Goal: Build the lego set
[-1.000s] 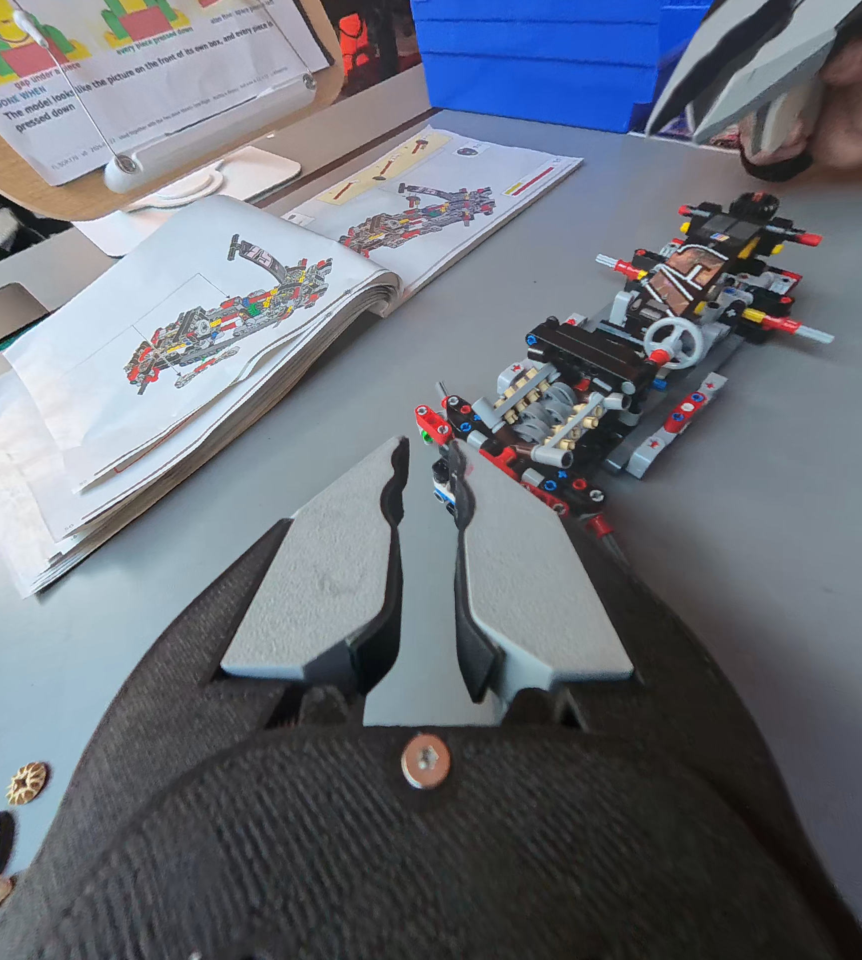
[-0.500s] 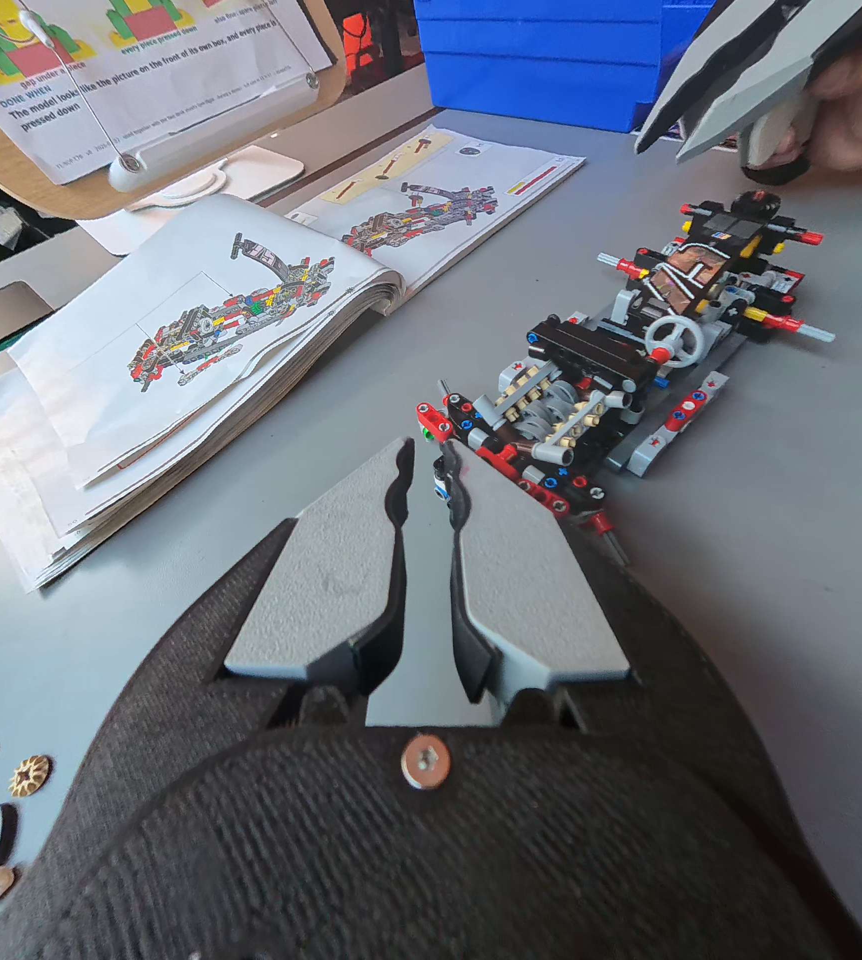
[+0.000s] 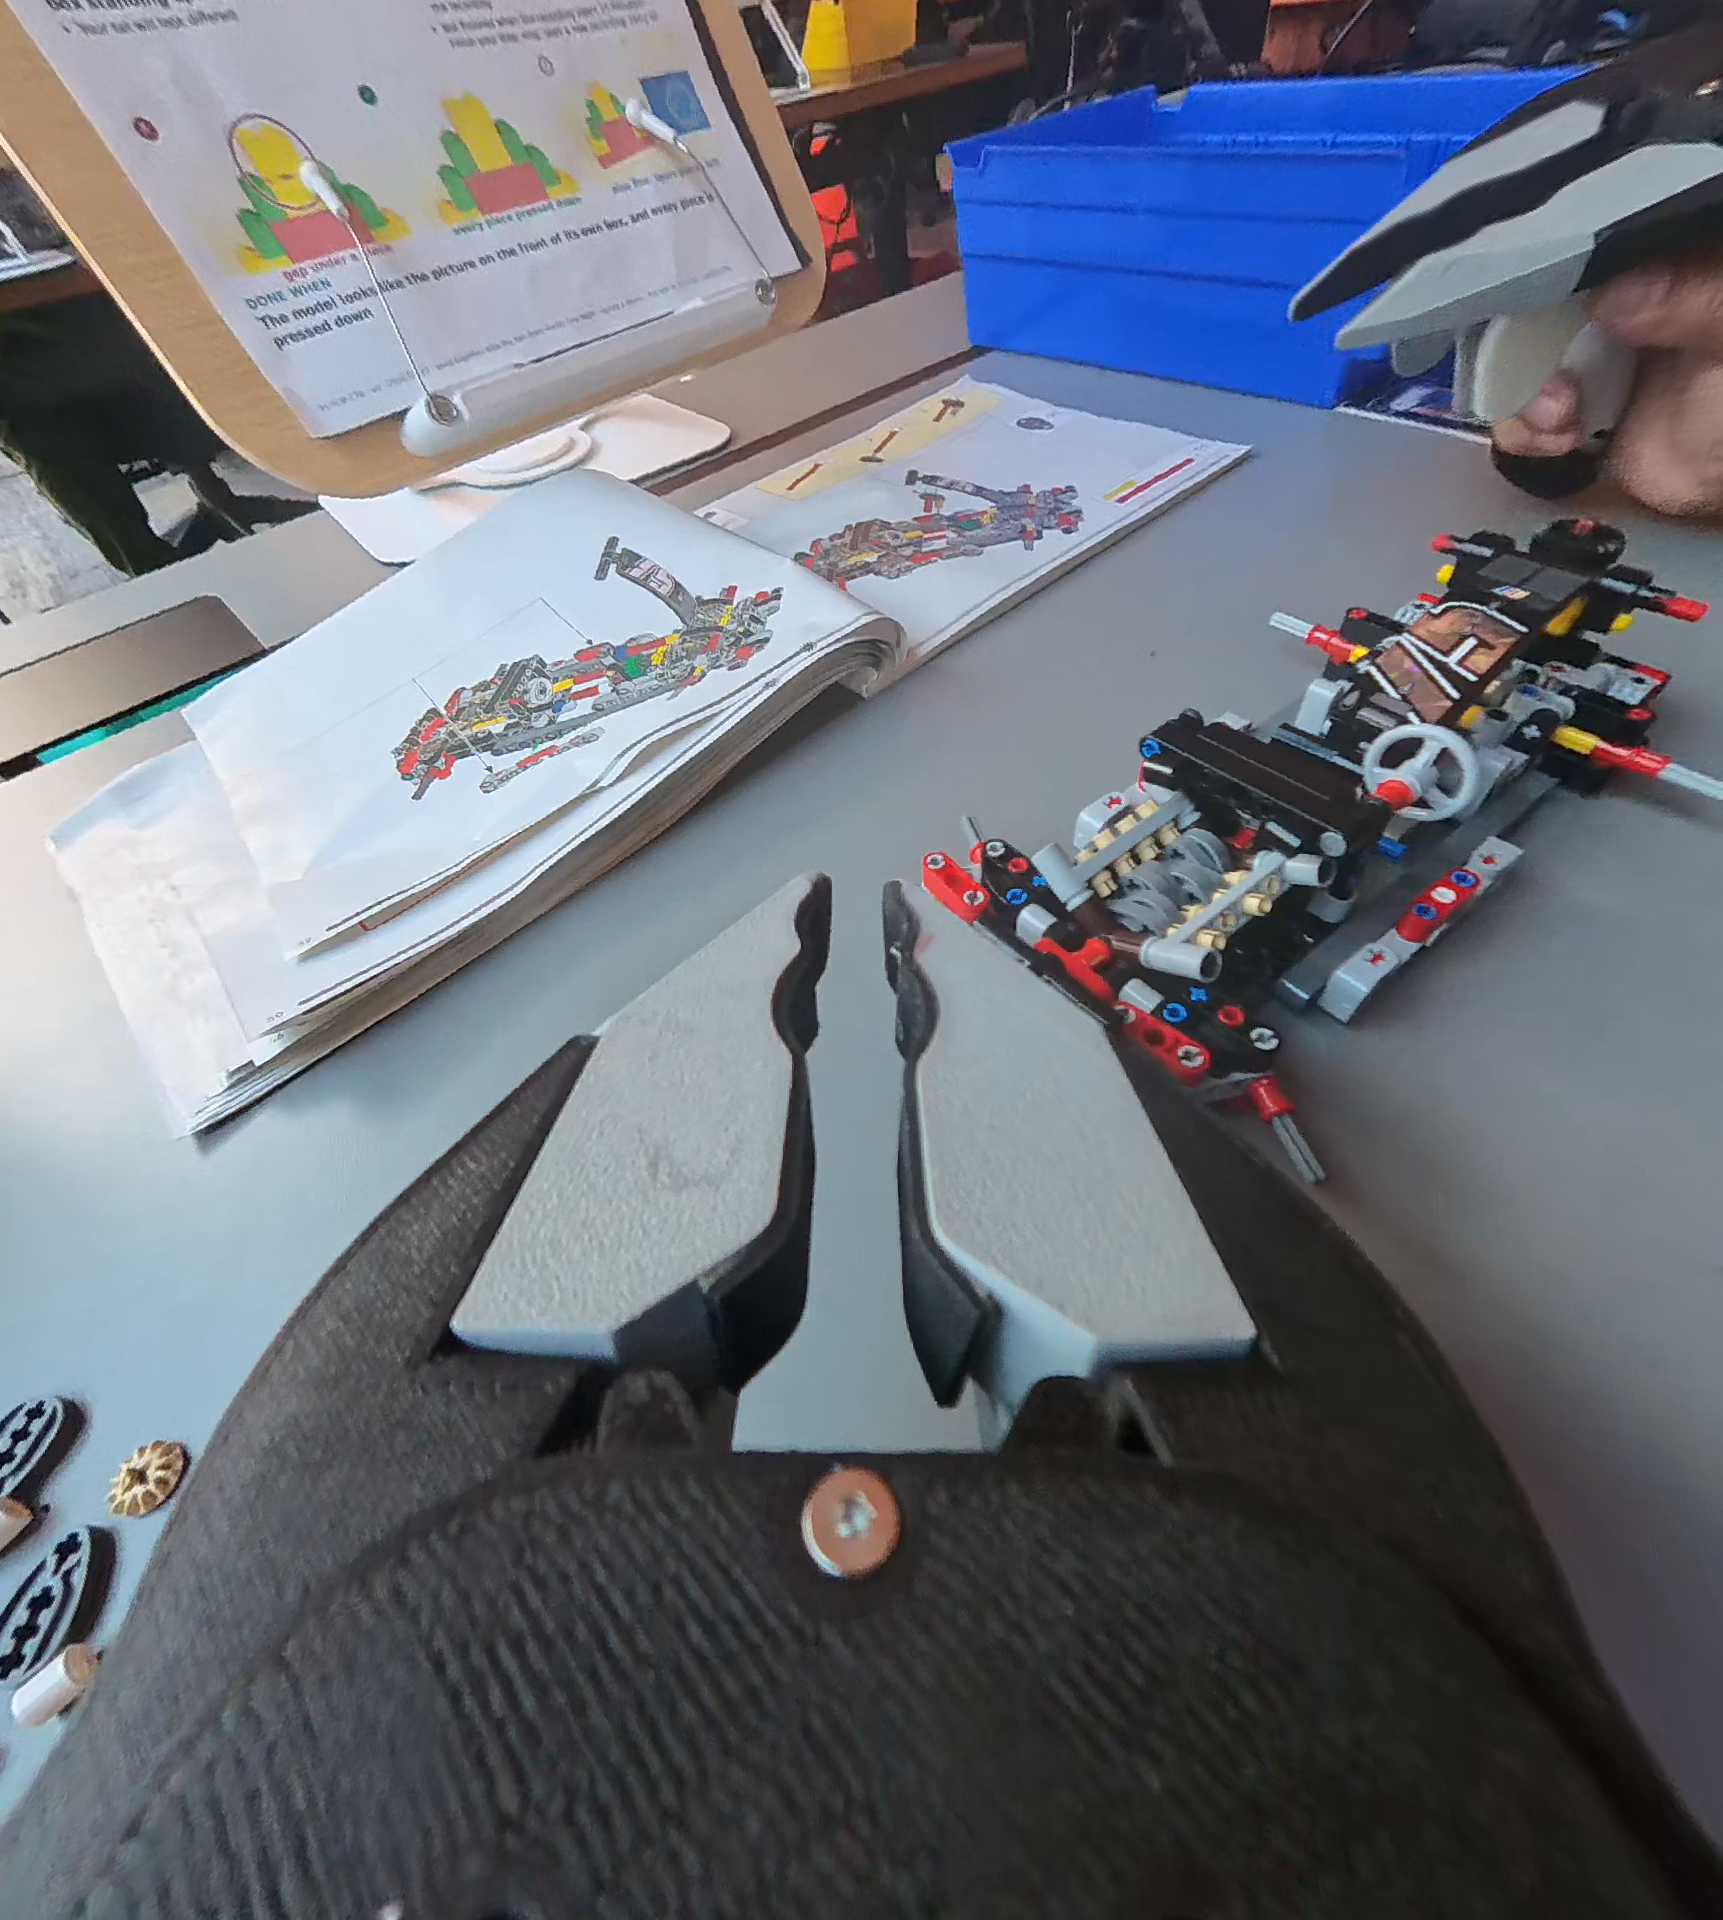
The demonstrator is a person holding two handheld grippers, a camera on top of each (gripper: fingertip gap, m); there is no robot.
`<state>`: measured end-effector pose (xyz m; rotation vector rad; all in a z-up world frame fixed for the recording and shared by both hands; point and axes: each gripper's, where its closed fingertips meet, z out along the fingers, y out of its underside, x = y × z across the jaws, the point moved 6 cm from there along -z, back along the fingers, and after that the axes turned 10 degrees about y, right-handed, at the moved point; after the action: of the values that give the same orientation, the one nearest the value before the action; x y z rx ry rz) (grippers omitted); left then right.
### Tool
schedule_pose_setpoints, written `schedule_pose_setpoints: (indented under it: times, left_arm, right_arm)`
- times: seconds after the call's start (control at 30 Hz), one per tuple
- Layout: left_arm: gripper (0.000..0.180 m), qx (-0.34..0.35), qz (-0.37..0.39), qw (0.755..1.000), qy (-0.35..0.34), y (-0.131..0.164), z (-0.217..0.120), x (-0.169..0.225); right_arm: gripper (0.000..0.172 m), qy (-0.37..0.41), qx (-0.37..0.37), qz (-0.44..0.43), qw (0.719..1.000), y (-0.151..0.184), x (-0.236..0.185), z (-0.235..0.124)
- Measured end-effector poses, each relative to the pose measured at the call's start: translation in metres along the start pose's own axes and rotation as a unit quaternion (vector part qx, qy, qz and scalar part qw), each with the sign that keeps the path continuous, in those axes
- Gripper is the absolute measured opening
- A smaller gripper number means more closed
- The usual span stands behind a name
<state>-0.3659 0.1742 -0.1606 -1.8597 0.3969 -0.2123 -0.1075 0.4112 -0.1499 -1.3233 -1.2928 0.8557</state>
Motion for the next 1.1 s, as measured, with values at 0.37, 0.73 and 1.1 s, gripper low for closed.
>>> schedule_pose_setpoints:
  times: [0.37, 0.73, 1.1]
  left_arm:
    - [0.004, 0.030, 0.005, 0.999, 0.022, -0.005, 0.000, -0.001]
    - [0.001, -0.005, 0.068, 0.998, 0.010, -0.002, 0.007, 0.009]
    - [0.000, 0.011, 0.063, 0.998, 0.000, -0.004, 0.004, 0.005]
  right_arm:
    - [0.015, -0.061, -0.006, 0.003, 0.998, 0.003, -0.018, 0.018]
    - [0.007, -0.075, 0.020, 0.029, 0.997, -0.005, -0.025, 0.022]
    - [0.005, -0.058, 0.029, 0.023, 0.998, -0.008, -0.022, 0.020]
